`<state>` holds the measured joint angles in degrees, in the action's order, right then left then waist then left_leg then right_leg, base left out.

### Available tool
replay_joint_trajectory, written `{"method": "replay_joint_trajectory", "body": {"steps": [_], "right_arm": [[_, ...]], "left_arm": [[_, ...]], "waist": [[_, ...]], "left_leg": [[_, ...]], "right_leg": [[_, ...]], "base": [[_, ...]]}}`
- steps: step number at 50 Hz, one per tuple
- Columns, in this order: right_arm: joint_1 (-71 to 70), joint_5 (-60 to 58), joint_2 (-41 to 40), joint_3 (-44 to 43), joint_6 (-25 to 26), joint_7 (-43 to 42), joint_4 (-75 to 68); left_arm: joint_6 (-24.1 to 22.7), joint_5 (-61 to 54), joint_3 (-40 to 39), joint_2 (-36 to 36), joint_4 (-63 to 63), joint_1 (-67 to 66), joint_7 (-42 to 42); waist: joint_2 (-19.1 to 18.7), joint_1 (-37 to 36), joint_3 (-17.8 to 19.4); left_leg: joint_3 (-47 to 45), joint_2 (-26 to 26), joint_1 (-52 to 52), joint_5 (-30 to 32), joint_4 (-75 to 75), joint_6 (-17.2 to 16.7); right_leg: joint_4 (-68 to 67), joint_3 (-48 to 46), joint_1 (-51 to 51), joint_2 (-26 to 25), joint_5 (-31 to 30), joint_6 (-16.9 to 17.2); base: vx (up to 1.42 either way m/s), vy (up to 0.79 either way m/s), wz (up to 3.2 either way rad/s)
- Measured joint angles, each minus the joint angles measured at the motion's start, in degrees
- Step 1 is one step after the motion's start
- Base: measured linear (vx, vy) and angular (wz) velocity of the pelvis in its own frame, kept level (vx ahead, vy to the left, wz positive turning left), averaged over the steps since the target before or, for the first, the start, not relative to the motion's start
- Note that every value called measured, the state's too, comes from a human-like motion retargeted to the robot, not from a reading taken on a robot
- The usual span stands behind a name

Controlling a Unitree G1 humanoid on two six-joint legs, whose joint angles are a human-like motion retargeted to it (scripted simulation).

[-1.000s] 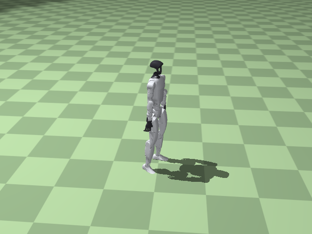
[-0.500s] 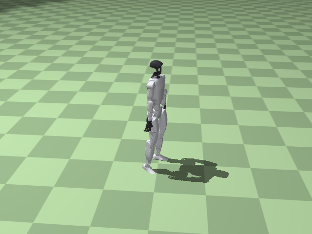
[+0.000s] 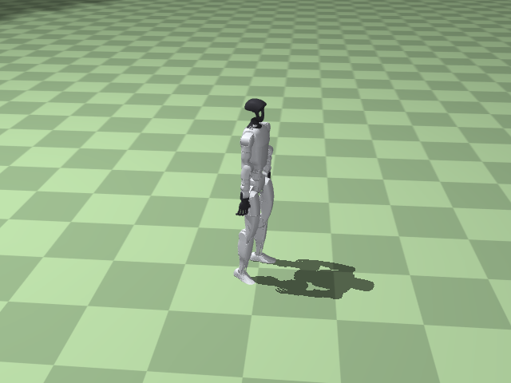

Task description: Upper body actions

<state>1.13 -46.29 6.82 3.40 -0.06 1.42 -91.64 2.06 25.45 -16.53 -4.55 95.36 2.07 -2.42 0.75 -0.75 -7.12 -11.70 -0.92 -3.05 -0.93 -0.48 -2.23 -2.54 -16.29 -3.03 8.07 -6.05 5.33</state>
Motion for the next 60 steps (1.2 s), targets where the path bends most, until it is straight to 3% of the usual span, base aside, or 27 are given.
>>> {"method": "replay_joint_trajectory", "body": {"steps": [60], "right_arm": [[-0.01, -0.16, 0.05, 0.37, 0.06, -0.05, 0.06]], "left_arm": [[-0.05, -1.4, -1.12, -0.28, 0.54, 0.05, -0.53]], "waist": [[-0.08, 0.57, -0.2]], "left_leg": [[0.4, 0.05, 0.05, -0.15, -0.03, -0.11]], "right_leg": [[-0.03, -0.36, -0.07, 0.1, 0.07, -0.03]], "base": [[0.0, 0.0, 0.0]]}}
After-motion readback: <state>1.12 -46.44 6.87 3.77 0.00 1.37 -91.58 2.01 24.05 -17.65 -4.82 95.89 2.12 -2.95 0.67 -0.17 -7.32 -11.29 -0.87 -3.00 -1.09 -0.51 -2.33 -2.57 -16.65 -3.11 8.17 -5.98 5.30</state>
